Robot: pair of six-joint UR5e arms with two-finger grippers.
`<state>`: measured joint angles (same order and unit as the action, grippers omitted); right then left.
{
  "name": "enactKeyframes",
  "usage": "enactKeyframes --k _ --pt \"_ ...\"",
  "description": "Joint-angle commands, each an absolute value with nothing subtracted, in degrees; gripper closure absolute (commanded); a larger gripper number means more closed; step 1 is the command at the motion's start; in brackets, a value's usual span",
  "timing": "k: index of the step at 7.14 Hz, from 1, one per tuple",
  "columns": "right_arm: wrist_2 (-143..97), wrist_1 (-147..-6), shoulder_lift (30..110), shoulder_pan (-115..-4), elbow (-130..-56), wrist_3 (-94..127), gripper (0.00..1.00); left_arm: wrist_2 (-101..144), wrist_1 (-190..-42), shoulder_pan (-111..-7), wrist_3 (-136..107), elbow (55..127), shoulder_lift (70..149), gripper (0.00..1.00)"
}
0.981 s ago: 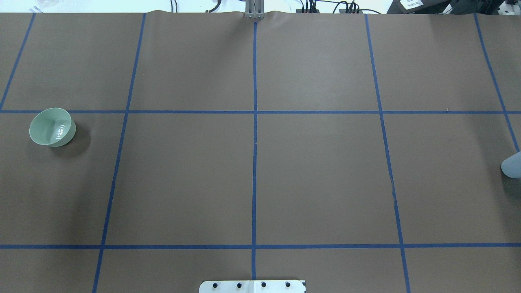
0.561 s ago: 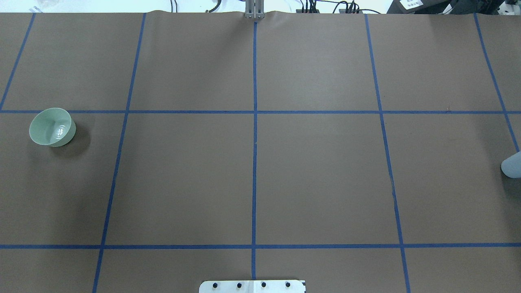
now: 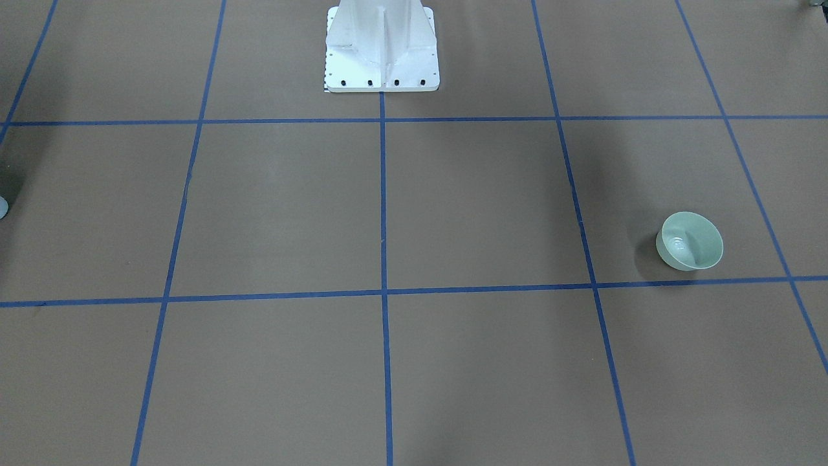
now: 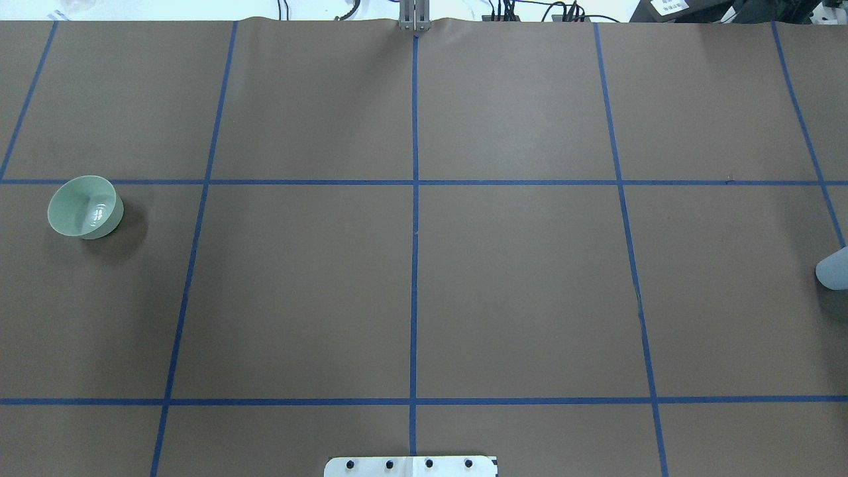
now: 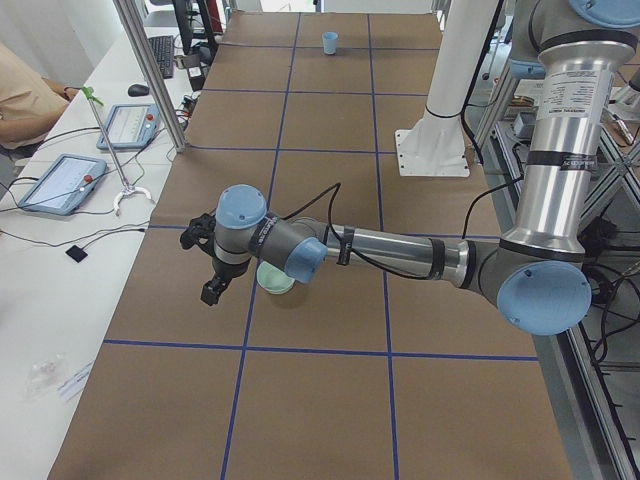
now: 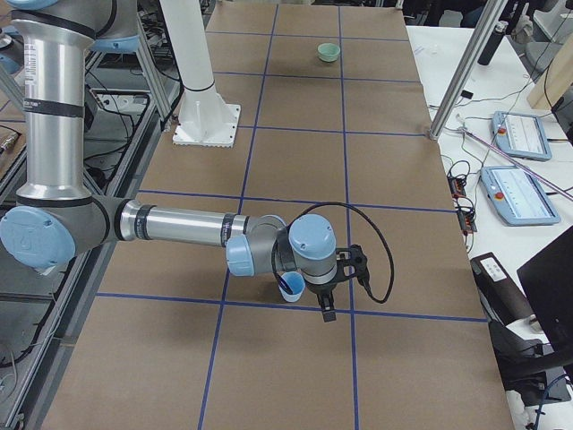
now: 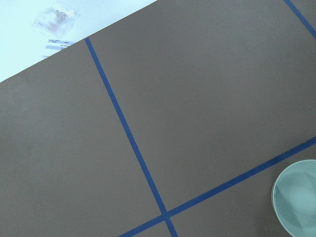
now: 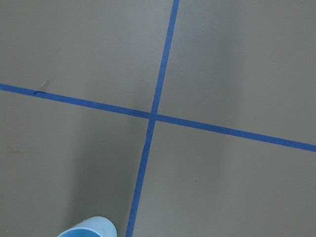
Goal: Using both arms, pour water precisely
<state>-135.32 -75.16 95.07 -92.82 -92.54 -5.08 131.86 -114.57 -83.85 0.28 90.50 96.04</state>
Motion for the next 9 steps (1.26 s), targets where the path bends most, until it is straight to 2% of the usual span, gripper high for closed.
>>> enactKeyframes --k 1,3,5,7,8,9 --pt "-136.6 -74.7 95.3 -92.8 -92.6 -4.9 0.0 131.4 -119.6 -76.0 -13.8 89.5 95.4 0.0" --pt "-138.0 -74.7 95.7 -92.8 -92.6 -4.9 0.0 129.1 -125.4 -71.5 -23.8 86.7 93.1 0.0" --pt "-137.9 -74.6 95.8 -92.9 -92.9 -4.9 0.0 127.4 -138.4 -66.5 -31.9 78.8 93.2 0.0" --pt "-137.9 -74.6 95.8 -92.9 -93.0 -4.9 0.0 123.9 -141.3 -62.5 -36.1 78.0 93.1 0.04" --pt "-137.9 -74.5 95.9 -92.9 -93.0 -4.9 0.0 123.6 -141.4 -62.4 -36.1 78.0 93.2 0.34" --pt "-137.9 -74.6 95.9 -92.9 -93.3 -4.9 0.0 123.6 -141.2 -62.3 -35.7 78.0 93.2 0.95"
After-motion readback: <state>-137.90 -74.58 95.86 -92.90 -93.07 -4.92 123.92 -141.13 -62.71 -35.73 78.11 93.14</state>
